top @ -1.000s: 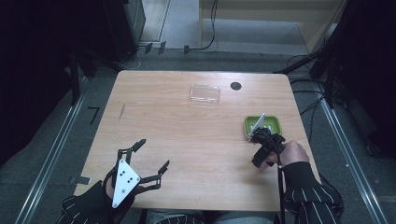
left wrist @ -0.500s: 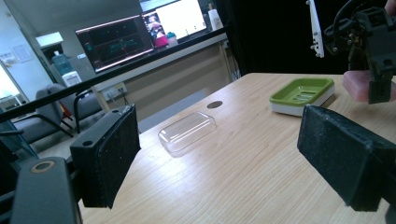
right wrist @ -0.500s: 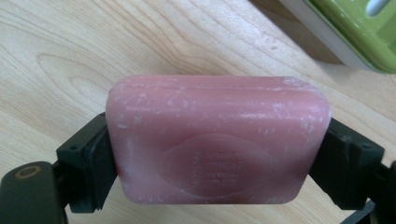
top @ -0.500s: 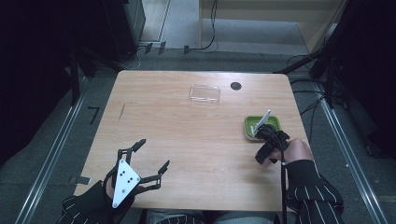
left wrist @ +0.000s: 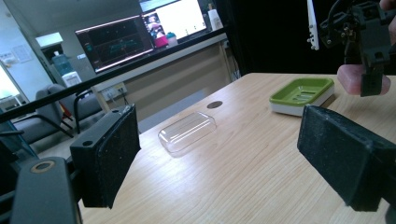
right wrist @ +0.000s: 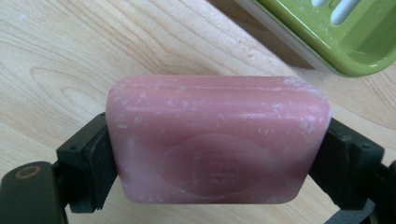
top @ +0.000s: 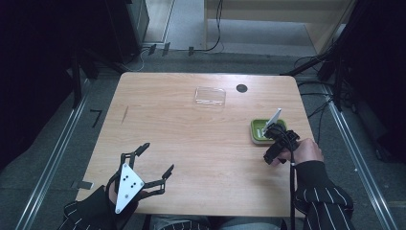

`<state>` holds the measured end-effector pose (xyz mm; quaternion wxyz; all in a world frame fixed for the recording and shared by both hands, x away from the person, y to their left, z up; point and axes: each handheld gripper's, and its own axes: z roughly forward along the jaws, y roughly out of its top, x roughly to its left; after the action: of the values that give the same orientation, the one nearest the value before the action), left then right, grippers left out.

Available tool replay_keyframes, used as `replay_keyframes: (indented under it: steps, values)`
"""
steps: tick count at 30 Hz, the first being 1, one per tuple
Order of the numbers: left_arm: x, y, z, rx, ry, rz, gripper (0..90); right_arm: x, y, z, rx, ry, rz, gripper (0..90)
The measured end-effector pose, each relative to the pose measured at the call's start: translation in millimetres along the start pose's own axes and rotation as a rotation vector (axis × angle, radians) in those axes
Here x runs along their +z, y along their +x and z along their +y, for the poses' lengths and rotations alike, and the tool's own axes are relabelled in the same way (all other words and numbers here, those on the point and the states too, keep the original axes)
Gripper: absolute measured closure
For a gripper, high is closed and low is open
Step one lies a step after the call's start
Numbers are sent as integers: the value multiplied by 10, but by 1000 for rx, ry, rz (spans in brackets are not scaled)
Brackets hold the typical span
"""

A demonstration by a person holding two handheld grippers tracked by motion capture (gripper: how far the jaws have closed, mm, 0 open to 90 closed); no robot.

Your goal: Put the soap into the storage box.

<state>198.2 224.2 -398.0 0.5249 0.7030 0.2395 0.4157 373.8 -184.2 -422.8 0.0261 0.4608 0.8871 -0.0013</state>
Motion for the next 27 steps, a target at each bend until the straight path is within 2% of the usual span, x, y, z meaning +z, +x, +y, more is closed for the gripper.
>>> replay_keyframes:
  steps: [27]
  values:
    - [1, -4, 0, -1, -5, -2, 136, -90, -174, 99, 51, -22, -2, 135]
